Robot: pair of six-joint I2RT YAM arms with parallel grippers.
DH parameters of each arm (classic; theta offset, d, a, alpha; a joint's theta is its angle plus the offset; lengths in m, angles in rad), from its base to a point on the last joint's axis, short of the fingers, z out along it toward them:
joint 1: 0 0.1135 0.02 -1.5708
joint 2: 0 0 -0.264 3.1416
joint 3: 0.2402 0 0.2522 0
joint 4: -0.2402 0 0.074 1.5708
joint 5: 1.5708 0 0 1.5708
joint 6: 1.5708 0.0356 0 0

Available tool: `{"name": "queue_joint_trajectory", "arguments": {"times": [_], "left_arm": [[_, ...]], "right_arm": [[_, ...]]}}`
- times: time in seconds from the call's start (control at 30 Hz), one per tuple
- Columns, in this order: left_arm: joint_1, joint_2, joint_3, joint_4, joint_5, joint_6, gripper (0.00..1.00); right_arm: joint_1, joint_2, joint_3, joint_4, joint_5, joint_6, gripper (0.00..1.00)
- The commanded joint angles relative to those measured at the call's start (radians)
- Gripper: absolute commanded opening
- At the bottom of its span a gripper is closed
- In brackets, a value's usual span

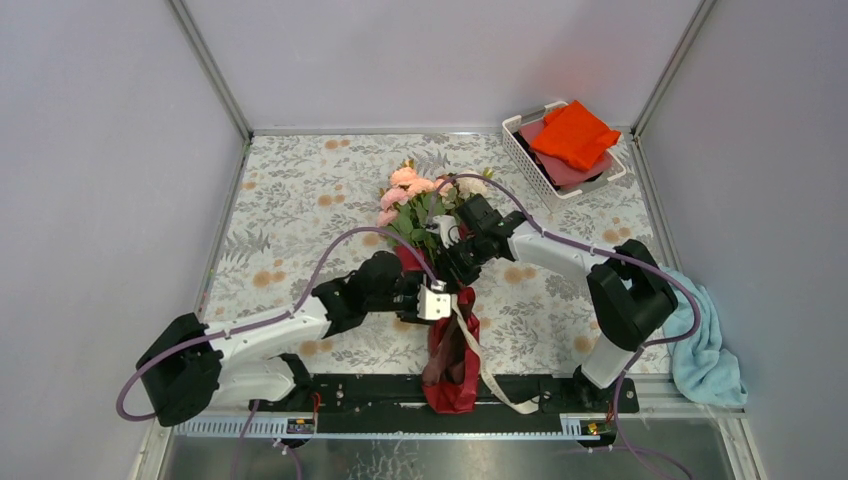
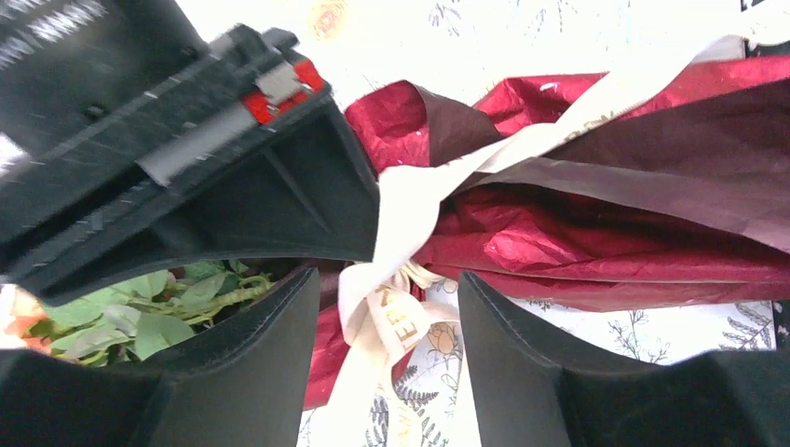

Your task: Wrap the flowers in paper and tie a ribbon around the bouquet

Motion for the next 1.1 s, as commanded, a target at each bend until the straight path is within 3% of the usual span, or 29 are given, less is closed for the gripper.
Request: {"name": "queue_joint_trajectory", "arguments": {"times": [0.0,0.17,0.33,0.73,1.03,1.07], "left_arm": [[0.001,0.046,-0.025,0.106,-0.005,0.041,0.6],[0.001,0.084,-0.025,0.137,0.037,0.064,0.37],[0.0,0.091,-0.039,0.168,0.042,0.075,0.0],[0.0,0.054,-0.056,0.078,0.092,0.14,0.0],[-0.001,0.032,-0.065,0.038,0.131,0.155,0.0],[0.0,0.029,-0.063,0.036,0.129,0.157,0.05]], "right_arm": [[0.007,-0.051,0.007,0.009,0.018,0.015,0.0],[0.007,-0.072,-0.002,0.016,0.03,0.023,0.0],[0.008,-0.121,-0.03,0.05,0.079,0.06,0.0],[-0.021,-0.273,-0.128,0.095,0.288,0.188,0.0],[-0.038,-0.373,-0.227,0.069,0.363,0.238,0.0],[-0.038,-0.382,-0.235,0.071,0.363,0.243,0.0]]}}
